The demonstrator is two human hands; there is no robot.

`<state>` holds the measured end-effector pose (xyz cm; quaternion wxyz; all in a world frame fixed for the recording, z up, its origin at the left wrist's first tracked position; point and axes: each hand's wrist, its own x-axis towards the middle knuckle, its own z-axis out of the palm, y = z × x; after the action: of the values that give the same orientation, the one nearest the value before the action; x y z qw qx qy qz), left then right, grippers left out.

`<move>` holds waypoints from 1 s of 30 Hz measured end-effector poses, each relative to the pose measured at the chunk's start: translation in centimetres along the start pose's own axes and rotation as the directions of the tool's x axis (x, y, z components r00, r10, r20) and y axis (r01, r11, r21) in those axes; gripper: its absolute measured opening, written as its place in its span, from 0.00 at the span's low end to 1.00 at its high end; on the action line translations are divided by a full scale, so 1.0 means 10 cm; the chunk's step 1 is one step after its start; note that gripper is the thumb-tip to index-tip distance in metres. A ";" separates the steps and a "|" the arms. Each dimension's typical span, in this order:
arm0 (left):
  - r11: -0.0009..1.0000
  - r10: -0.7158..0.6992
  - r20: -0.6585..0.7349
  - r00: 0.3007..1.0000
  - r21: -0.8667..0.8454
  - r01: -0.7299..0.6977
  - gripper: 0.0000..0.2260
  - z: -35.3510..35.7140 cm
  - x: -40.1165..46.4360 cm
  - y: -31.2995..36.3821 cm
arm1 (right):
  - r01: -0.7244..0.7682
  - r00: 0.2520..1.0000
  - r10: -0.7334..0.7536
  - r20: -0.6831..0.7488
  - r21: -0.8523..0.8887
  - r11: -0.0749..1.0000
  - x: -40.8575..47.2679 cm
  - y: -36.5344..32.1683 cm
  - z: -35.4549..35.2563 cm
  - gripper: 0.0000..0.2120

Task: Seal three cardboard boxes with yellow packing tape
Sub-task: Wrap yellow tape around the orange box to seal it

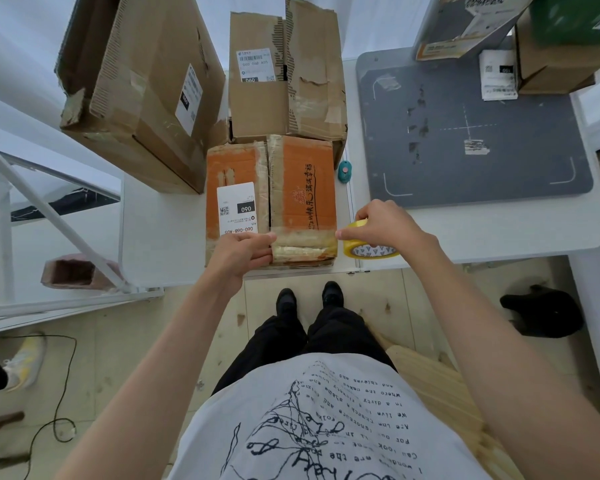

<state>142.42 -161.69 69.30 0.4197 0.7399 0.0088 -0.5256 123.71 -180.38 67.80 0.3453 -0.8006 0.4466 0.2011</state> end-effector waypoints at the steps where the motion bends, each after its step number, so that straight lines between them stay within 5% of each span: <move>1: 1.000 -0.002 -0.013 1.000 -0.012 0.002 0.13 0.01 0.00 0.00 | -0.006 1.000 0.006 0.006 -0.004 1.000 0.01 0.00 0.01 0.27; 15: 0.998 -0.009 -0.074 0.997 -0.062 0.004 0.06 0.03 0.03 -0.08 | -0.026 0.999 0.027 0.040 -0.032 0.999 0.09 -0.03 0.11 0.26; 30: 0.994 0.061 -0.131 0.989 -0.087 -0.073 0.10 0.10 -0.02 -0.12 | -0.039 0.999 0.039 0.018 -0.018 0.999 0.12 -0.02 0.24 0.29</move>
<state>140.99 -161.44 68.61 0.4692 0.7521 0.0349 -0.4615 124.52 -179.26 65.47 0.3382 -0.7929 0.4570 0.2191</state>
